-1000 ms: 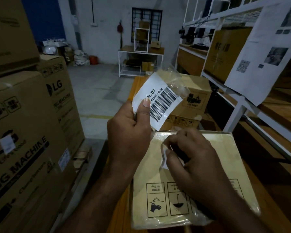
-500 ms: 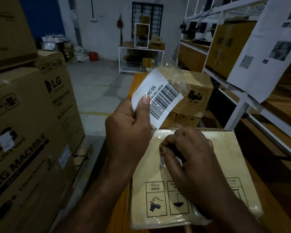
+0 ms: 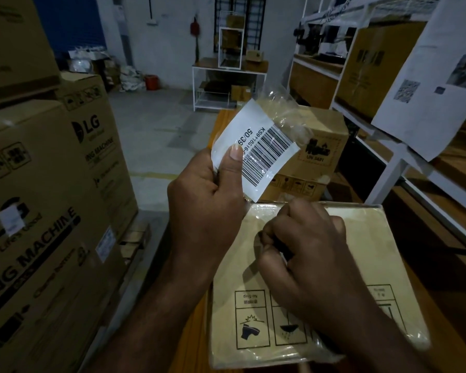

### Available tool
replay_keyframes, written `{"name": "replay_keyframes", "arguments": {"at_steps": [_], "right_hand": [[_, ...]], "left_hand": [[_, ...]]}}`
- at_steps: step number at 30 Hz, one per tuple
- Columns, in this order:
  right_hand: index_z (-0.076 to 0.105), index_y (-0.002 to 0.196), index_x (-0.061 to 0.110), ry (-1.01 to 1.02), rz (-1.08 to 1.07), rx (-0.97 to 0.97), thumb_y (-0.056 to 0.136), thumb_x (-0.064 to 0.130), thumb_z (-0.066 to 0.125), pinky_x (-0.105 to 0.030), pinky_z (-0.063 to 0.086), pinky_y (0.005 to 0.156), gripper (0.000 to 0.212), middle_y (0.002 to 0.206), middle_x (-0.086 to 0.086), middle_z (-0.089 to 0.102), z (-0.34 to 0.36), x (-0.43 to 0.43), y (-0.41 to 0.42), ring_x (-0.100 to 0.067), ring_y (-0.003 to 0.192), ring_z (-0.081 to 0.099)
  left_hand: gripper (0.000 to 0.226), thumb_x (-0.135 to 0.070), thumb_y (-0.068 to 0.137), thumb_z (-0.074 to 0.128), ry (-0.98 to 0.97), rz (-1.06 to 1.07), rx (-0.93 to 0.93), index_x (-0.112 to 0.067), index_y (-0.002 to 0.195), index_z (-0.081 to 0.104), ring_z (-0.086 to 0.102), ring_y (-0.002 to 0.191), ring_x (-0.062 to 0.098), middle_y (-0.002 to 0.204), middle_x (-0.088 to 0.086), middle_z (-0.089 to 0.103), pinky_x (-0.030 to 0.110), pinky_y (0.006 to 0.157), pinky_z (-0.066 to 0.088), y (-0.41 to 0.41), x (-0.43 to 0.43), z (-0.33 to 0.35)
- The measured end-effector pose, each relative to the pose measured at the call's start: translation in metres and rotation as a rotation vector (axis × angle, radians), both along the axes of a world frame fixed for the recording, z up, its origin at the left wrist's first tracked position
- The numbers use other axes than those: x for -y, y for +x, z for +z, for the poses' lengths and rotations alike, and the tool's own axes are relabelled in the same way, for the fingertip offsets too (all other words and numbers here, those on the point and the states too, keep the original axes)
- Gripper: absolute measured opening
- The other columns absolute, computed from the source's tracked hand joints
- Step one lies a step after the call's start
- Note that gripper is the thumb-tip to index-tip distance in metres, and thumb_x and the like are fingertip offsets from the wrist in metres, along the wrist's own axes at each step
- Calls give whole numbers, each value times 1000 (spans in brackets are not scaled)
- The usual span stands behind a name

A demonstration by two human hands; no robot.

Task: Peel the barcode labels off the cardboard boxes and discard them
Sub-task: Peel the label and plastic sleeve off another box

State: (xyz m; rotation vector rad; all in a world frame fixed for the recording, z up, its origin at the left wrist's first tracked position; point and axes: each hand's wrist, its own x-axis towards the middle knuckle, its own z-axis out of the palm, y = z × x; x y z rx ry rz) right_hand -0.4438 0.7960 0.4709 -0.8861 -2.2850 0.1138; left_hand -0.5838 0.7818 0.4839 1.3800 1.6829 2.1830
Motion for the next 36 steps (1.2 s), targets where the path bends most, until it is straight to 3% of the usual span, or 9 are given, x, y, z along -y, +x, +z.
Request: {"name": "replay_keyframes", "arguments": {"at_steps": [5,8,14,22,27,30,33,36], "right_hand": [[62,84,24,-66,67,-211,83,29,52,-44,46,71,11,86,10,50,-7,-4,8,-11,83,52],[63,90,23,-16,34,-174,82,25,53,-44,48,71,13,90,8,50,-7,-5,7,-10,84,50],[57,81,29,-14,19,-89,80,32,49,-43,43,78,9,85,11,47,-3,-3,5,-10,82,47],[52,76,28,27,-42,-29,78,34,45,-38,36,75,10,81,11,43,-1,-1,0,-13,79,44],[47,67,26,4,19,-104,74,30,47,-41,39,72,8,76,9,43,-1,1,2,-15,77,45],[53,73,23,-50,63,-237,75,26,50,-42,43,66,5,79,8,47,-1,-3,6,-15,76,48],[60,85,21,-26,48,-209,79,26,50,-43,47,66,13,87,7,49,-4,-6,6,-14,80,51],[61,80,20,25,47,-180,79,25,52,-43,45,66,11,84,7,50,-5,-5,5,-14,79,49]], "left_hand": [[26,-38,99,54,-14,-3,17,-16,100,69,72,77,-1,89,-15,73,25,55,59,1,-1,-1],[22,-38,99,54,-9,6,8,-20,97,67,72,76,-2,86,-18,71,20,53,56,2,0,0],[20,-33,100,55,5,-1,13,-19,98,68,71,74,-3,85,-17,71,15,52,53,2,1,1],[27,-37,99,55,-5,12,12,-15,97,70,72,74,-1,85,-14,73,24,54,58,2,2,-2],[30,-42,97,54,-15,21,41,-15,94,69,72,72,0,82,-13,73,30,53,60,4,4,-1],[34,-43,97,52,-28,13,27,-13,95,68,72,72,1,84,-11,74,34,53,61,2,1,-1],[38,-45,97,50,-39,4,11,-10,99,67,73,75,2,89,-9,74,30,53,60,2,1,-2],[41,-48,95,50,-39,7,19,-12,102,69,73,76,1,92,-10,74,24,54,59,0,0,-3]]}}
